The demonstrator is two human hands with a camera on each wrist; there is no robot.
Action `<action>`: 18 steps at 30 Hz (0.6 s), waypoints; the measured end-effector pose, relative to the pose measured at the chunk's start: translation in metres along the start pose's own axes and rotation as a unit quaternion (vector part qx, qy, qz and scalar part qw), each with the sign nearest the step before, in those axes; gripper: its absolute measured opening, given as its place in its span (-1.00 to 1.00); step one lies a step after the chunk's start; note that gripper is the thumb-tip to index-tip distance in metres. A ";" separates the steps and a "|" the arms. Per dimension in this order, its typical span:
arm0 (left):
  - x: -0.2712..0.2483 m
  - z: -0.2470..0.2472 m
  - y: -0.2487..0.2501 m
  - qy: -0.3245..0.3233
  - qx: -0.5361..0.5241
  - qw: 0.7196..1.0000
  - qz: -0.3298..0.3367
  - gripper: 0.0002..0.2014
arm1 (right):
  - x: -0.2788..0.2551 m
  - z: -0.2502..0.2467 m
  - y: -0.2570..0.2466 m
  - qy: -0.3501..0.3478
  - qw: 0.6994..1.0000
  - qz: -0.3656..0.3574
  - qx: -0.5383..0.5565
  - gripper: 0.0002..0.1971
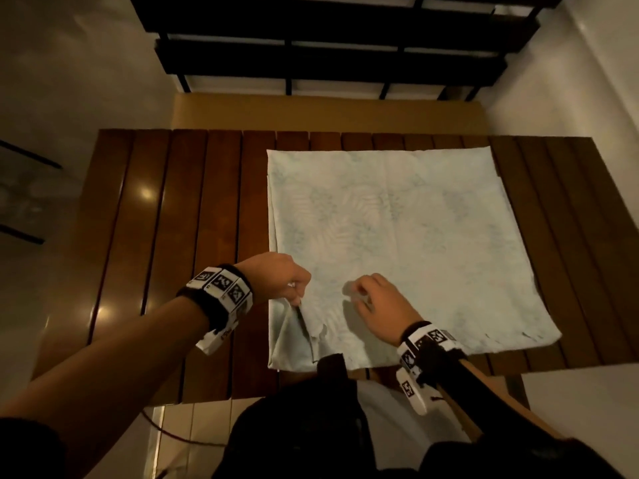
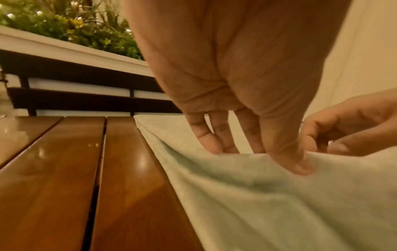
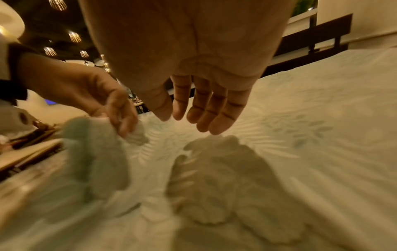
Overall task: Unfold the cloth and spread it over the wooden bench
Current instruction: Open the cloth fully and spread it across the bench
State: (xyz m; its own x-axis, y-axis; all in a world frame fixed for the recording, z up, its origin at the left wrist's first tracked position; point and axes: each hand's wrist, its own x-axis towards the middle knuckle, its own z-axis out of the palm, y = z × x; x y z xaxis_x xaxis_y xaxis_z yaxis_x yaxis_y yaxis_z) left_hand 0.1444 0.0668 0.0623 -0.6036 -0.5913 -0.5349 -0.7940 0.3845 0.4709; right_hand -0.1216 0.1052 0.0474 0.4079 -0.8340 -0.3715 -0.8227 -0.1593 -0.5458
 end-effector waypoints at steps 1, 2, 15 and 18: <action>0.000 0.001 0.001 0.023 -0.017 1.000 0.005 -0.87 | 0.000 0.002 -0.010 -0.001 1.000 -0.005 0.022 -0.82; 0.001 0.003 0.003 0.059 -0.033 0.998 0.010 -0.87 | -0.001 0.001 -0.022 -0.005 0.999 -0.008 0.052 -0.75; 0.070 -0.047 0.074 0.192 -0.230 0.954 -0.017 -0.38 | 0.064 -0.012 0.003 0.136 0.985 0.099 -0.034 -0.45; 0.067 -0.059 0.078 0.138 -0.010 0.990 -0.024 -0.26 | 0.055 -0.022 0.038 0.145 0.974 0.137 -0.111 -0.48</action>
State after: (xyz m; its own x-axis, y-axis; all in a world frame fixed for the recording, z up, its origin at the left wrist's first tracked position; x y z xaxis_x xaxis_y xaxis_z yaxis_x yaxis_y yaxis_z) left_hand 0.0461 0.0149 0.1046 -0.5198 -0.7810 -0.3463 -0.8183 0.3387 0.4643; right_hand -0.1392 0.0417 0.0227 0.0587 -0.9701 -0.2355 -0.9631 0.0070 -0.2691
